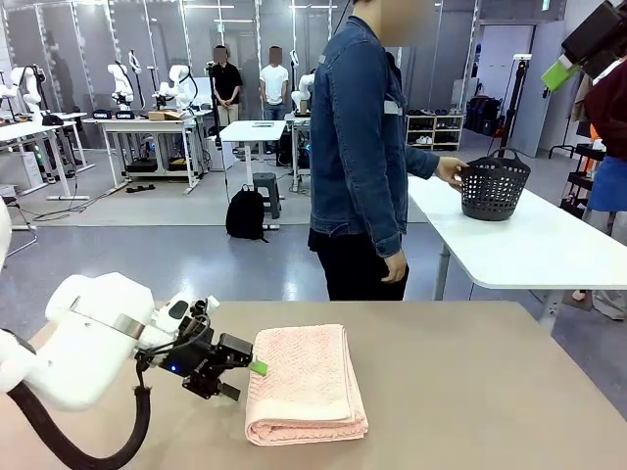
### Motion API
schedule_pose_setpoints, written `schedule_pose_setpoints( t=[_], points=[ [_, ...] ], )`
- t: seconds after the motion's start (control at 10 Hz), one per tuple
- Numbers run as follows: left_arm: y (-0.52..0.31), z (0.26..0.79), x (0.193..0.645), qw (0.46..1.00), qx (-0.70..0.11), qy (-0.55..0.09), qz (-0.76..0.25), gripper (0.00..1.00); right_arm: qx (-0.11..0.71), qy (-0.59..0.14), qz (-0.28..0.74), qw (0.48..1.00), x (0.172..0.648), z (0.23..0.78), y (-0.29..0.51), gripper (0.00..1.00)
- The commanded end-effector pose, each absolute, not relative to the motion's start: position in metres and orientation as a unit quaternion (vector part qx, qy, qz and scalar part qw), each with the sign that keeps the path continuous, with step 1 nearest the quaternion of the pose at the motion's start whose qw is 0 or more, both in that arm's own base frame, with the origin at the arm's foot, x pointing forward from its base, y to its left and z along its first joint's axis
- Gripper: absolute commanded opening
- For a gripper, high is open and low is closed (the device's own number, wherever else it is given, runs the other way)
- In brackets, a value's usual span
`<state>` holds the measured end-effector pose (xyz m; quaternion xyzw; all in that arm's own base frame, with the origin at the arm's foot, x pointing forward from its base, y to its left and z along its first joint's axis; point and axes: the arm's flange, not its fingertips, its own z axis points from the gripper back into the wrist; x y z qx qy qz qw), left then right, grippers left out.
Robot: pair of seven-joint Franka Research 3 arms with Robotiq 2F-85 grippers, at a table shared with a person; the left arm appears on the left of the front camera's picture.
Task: Fold the towel.
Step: Pick up the 100 cm Hotel Towel and place it on the left side of the table.
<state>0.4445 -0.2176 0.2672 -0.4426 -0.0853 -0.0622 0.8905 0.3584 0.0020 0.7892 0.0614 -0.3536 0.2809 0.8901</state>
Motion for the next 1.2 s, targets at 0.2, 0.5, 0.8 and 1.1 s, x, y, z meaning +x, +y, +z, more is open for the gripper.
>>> schedule_pose_setpoints(
  t=[0.2,0.5,0.8,1.1],
  points=[
    [-0.228,0.247,0.450,0.852,-0.512,-0.091,-0.066,1.00,0.064,-0.356,0.274,0.891,0.359,0.791,0.002,1.00],
    [-0.237,0.250,0.453,0.853,-0.510,-0.094,-0.057,0.93,0.064,-0.356,0.274,0.891,0.359,0.791,0.002,1.00],
    [-0.236,0.247,0.455,0.861,-0.497,-0.102,-0.030,0.00,0.064,-0.356,0.274,0.891,0.359,0.791,0.002,1.00],
    [-0.233,0.247,0.454,0.858,-0.502,-0.104,-0.025,0.13,0.064,-0.356,0.274,0.891,0.359,0.791,0.002,1.00]
  ],
)
